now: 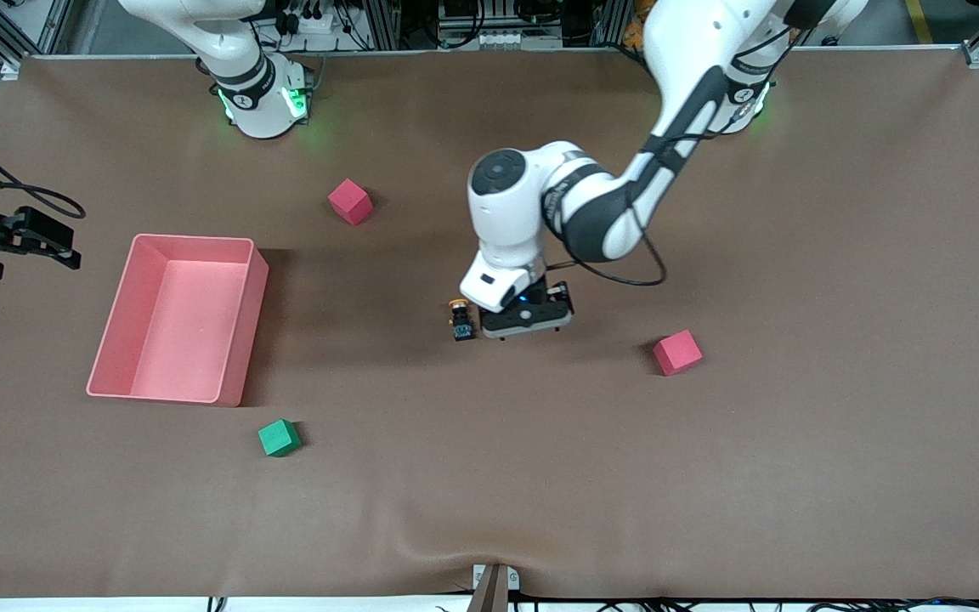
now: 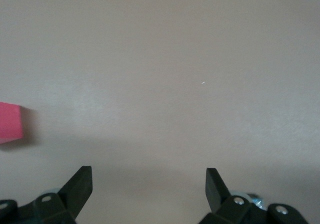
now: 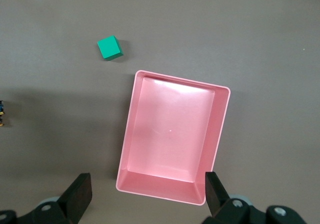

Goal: Place and upright button with both arms
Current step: 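Lower the left gripper over the button on the table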

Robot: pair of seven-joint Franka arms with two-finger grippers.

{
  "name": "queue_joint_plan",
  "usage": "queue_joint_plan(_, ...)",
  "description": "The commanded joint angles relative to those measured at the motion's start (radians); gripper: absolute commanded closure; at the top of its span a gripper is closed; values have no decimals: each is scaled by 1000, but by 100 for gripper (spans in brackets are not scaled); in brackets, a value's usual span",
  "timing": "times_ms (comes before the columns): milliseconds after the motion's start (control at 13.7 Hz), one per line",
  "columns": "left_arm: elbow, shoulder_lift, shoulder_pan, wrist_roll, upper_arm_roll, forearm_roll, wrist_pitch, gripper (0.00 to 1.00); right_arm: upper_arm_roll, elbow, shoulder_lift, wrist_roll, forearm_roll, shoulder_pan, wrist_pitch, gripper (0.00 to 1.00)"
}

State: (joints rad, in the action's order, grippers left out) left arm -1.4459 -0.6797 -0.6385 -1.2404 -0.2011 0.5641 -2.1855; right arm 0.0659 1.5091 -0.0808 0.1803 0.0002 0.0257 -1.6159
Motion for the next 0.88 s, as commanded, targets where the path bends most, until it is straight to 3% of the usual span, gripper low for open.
queue_joint_plan(0,76,-82,-49,-76,12,95,-63,0,-18,22,44,-5,-36,-12,7,0)
queue_joint_plan(146,84,-95,-88,-94,35,127,-91,0,-17,16,44,-8,-26,-13,59,0)
queue_joint_plan(365,107,-141,-206,-223,141,193,-112,5,-17,17,39,-10,39,-13,88,0)
queue_joint_plan(656,108,-187,-320,-263,259,206,-175,13,-18,11,36,-9,43,-12,93,0)
queue_joint_plan(802,108,-214,-342,-335,281,210,-245,14,-18,11,36,-7,37,-13,91,0)
